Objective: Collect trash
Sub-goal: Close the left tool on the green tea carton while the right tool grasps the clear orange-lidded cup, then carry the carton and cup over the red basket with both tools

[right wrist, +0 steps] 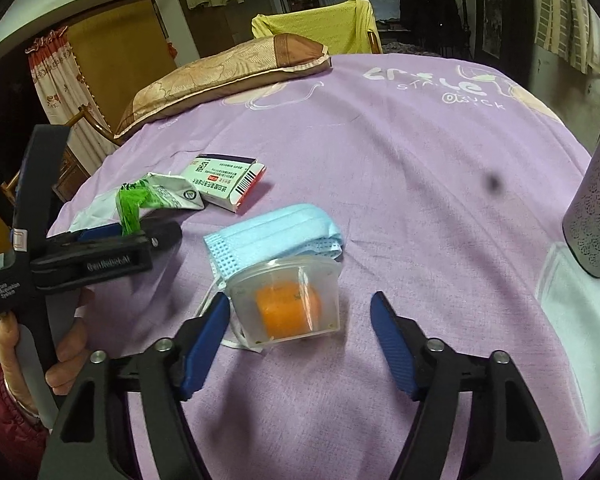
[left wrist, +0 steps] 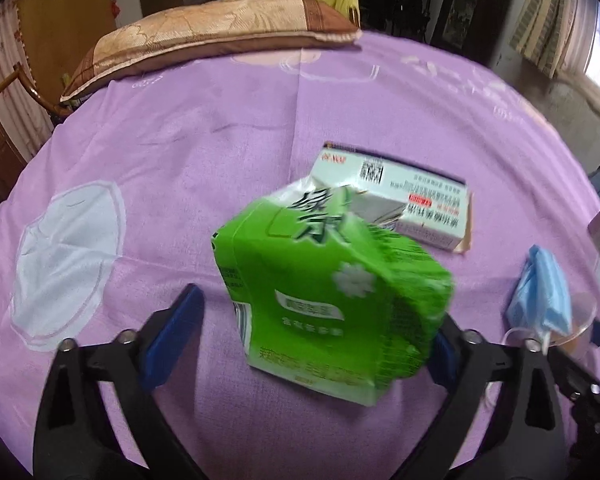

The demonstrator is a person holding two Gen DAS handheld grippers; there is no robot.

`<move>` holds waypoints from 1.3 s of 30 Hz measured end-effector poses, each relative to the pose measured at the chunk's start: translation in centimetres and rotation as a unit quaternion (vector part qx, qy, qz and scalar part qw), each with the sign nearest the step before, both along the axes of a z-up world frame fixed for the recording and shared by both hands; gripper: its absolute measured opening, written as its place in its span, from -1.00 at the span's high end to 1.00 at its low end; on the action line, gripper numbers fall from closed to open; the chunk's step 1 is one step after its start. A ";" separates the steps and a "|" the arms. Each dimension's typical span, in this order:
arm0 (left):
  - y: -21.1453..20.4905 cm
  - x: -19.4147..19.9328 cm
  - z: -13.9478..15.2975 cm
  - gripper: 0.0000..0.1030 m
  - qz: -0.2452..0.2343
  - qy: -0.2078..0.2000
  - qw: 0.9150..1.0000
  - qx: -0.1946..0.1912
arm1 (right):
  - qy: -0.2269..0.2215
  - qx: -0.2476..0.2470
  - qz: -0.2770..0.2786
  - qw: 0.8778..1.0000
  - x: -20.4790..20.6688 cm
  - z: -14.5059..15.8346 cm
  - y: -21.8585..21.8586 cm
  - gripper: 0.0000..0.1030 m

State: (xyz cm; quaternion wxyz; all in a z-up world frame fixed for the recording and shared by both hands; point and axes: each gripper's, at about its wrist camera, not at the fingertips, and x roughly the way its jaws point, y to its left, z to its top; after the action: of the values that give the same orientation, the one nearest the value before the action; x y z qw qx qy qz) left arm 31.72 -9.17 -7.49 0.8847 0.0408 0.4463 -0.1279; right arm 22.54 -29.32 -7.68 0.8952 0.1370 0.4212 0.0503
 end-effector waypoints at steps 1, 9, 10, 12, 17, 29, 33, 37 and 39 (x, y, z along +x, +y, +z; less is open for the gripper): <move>0.2 0.0 0.2 -0.46 -0.003 0.000 1.000 -0.008 | -0.001 0.005 0.004 1.000 0.0 0.0 0.0 0.00; 0.2 -1.4 2.0 -0.45 -0.022 -0.044 0.998 -0.026 | -0.028 0.028 -0.021 0.999 -1.1 1.4 -1.5 0.00; 0.0 -2.0 2.3 -0.45 -0.025 -0.055 0.998 -0.020 | -0.032 0.027 -0.024 0.999 -1.3 1.5 -1.6 0.00; -0.2 -3.0 2.7 -0.45 -0.029 -0.072 0.997 -0.009 | -0.042 0.019 -0.028 0.999 -1.7 1.9 -1.6 0.01; -0.2 -5.6 3.3 -0.45 -0.022 -0.093 0.995 0.002 | -0.058 0.021 -0.034 0.998 -2.8 2.6 -1.6 0.01; 1.8 -12.4 6.1 -0.45 -0.023 -0.135 0.991 -0.005 | -0.089 0.042 -0.028 0.995 -6.4 4.1 -0.5 0.01; 2.5 -14.3 7.2 -0.45 -0.020 -0.149 0.989 -0.011 | -0.102 0.042 -0.022 0.994 -8.3 5.0 0.2 0.01; 3.0 -16.1 8.2 -0.45 -0.019 -0.164 0.986 -0.011 | -0.118 0.038 -0.016 0.992 -10.1 6.1 1.0 0.01; 3.2 -17.0 8.6 -0.45 -0.017 -0.171 0.985 -0.012 | -0.126 0.039 -0.015 0.991 -10.9 6.7 1.2 0.01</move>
State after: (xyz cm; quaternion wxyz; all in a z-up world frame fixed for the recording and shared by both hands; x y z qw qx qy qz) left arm 14.72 -5.94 1.16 0.9460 0.0593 0.2863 -0.1396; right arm 11.60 -28.15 -1.01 0.9357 0.1704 0.3010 0.0699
